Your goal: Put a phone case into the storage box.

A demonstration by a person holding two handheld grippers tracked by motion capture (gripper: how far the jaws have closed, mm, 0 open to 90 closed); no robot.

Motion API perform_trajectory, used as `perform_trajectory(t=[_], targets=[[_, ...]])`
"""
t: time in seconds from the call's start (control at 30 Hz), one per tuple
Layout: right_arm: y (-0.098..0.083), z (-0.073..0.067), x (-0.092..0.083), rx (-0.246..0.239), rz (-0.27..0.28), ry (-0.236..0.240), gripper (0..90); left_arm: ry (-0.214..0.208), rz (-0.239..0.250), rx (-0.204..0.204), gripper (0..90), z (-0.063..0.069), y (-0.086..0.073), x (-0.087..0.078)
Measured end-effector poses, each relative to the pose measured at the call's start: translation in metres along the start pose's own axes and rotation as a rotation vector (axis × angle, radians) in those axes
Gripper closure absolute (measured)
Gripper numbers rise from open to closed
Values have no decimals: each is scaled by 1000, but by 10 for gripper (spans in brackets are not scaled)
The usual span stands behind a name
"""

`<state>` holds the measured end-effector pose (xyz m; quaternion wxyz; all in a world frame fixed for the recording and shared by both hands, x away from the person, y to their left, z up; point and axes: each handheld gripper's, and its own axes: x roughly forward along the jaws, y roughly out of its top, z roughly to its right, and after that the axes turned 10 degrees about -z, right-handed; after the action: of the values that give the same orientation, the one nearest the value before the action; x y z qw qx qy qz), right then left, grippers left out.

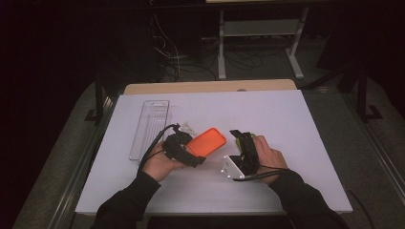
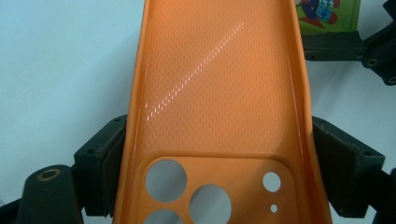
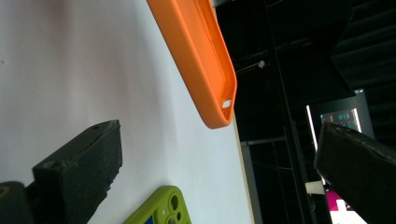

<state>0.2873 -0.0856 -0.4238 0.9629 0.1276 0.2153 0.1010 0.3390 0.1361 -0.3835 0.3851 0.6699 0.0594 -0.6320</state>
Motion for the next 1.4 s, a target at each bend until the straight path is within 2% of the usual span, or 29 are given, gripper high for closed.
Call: perform_trajectory(t=[0.07, 0.27, 0.3, 0.4, 0.43, 0.5, 0.6, 0.73, 0.8, 0.9, 0.97, 1.0, 1.07, 1.4], targets=[[1, -1, 0, -3, 5, -4, 1, -3, 12, -14, 159, 1, 0, 1], [6, -4, -1, -16, 9, -11, 1, 5, -12, 20, 159, 0, 1, -2], [6, -3, 1, -46, 23, -20, 1, 5, -10, 18, 159, 0, 1, -2], [7, -3, 2, -61, 24, -31, 1, 5, -7, 17, 159, 1, 1, -1], [9, -1, 3, -95, 18, -33, 1, 6, -7, 18, 159, 1, 1, -2], [11, -2, 4, -73, 30, -44, 3, 6, -7, 20, 159, 1, 1, -1], [14, -3, 7, -126, 29, -40, 5, 5, -15, 38, 159, 0, 1, -1], [18, -6, 10, -143, 38, -32, 27, 2, -9, 27, 159, 2, 2, 0], [18, -6, 10, -146, 39, -27, 33, 4, -16, 37, 159, 1, 1, -1], [21, -7, 11, -155, 45, -39, 60, 4, -14, 34, 159, 1, 2, -1], [23, -10, 12, -139, 62, -52, 125, 5, -16, 38, 159, 1, 2, 0], [23, -10, 12, -139, 62, -52, 125, 5, -16, 38, 159, 1, 2, 0], [25, -13, 13, -161, 62, -56, 157, 4, -20, 38, 159, 1, 2, 0], [28, -18, 10, -194, 80, -95, 301, -1, -19, 40, 159, 2, 2, 1]])
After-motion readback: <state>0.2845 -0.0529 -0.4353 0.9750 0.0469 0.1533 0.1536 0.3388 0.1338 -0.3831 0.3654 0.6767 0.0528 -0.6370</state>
